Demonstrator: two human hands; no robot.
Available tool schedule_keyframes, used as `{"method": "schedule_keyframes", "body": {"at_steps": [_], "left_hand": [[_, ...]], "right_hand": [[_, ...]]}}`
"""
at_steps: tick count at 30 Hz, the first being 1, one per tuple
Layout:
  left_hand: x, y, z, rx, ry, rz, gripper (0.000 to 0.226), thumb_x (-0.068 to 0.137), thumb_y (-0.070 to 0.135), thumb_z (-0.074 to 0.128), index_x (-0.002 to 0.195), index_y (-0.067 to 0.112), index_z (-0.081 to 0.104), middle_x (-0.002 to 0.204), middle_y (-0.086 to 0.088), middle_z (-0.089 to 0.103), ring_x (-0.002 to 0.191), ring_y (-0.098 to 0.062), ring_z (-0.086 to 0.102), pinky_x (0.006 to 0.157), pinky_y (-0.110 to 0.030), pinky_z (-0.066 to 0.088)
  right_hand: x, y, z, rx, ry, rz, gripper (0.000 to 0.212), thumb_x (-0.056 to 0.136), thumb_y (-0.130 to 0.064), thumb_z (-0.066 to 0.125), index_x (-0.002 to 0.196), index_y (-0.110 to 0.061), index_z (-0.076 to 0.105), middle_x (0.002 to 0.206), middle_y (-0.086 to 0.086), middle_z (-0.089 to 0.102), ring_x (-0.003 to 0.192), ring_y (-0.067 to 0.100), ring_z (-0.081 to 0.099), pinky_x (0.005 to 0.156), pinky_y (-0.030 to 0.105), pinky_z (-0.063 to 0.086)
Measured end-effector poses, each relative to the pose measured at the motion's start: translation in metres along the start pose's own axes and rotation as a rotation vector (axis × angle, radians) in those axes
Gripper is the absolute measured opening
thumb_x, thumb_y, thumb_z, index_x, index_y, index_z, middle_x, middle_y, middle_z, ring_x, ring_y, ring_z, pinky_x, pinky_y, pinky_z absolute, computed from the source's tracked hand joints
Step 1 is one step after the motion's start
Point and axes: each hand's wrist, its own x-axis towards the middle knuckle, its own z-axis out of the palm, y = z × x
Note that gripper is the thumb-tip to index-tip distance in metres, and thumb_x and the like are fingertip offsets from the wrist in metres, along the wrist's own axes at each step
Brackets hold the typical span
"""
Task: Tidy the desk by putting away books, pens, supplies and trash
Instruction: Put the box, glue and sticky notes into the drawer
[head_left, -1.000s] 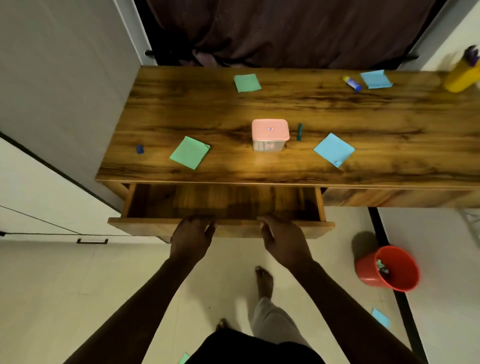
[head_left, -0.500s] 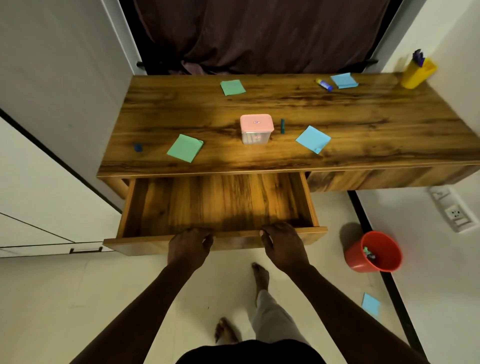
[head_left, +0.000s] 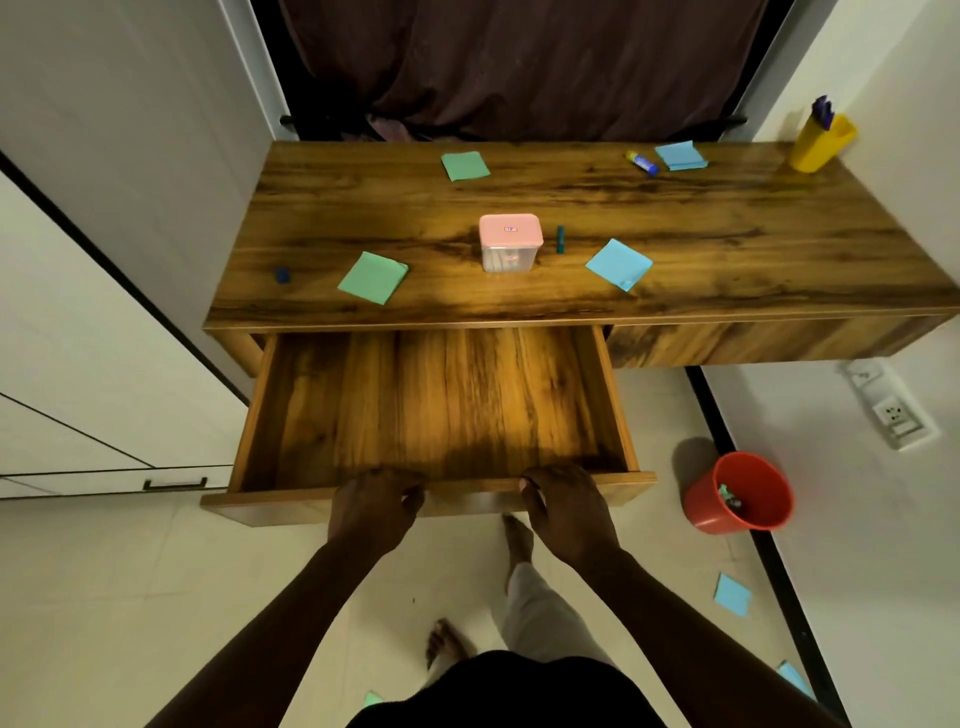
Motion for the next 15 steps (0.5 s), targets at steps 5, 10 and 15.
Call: {"method": "schedule_keyframes", "body": {"at_steps": [5, 10, 15], "left_hand": [[-0.012, 0.000, 0.003, -0.008, -0.015, -0.003, 0.017, 0.091, 0.044, 0.067, 0.101, 0.034, 0.077, 0.092, 0.015, 0.078, 0.082, -0.008, 0.072, 0.068, -0.021, 0.051], [-0.015, 0.001, 0.002, -0.016, -0.052, -0.024, 0.017, 0.090, 0.044, 0.068, 0.098, 0.033, 0.078, 0.092, 0.015, 0.078, 0.080, -0.005, 0.071, 0.066, -0.019, 0.046], [0.005, 0.007, -0.003, -0.060, -0.251, -0.034, 0.023, 0.095, 0.041, 0.062, 0.114, 0.033, 0.071, 0.111, 0.011, 0.073, 0.092, -0.007, 0.069, 0.079, -0.020, 0.054]], "right_hand": [[-0.017, -0.002, -0.005, -0.006, 0.022, -0.020, 0.034, 0.102, -0.048, 0.041, 0.104, -0.030, 0.070, 0.102, -0.008, 0.073, 0.101, 0.014, 0.068, 0.093, 0.027, 0.050], [-0.023, -0.004, -0.007, -0.004, 0.040, -0.044, 0.026, 0.100, -0.044, 0.049, 0.099, -0.030, 0.071, 0.094, -0.009, 0.073, 0.093, 0.012, 0.068, 0.088, 0.026, 0.052], [-0.011, 0.001, -0.012, 0.019, -0.119, -0.021, 0.031, 0.100, -0.051, 0.045, 0.100, -0.032, 0.070, 0.091, -0.013, 0.072, 0.086, 0.010, 0.069, 0.079, 0.019, 0.049]]}}
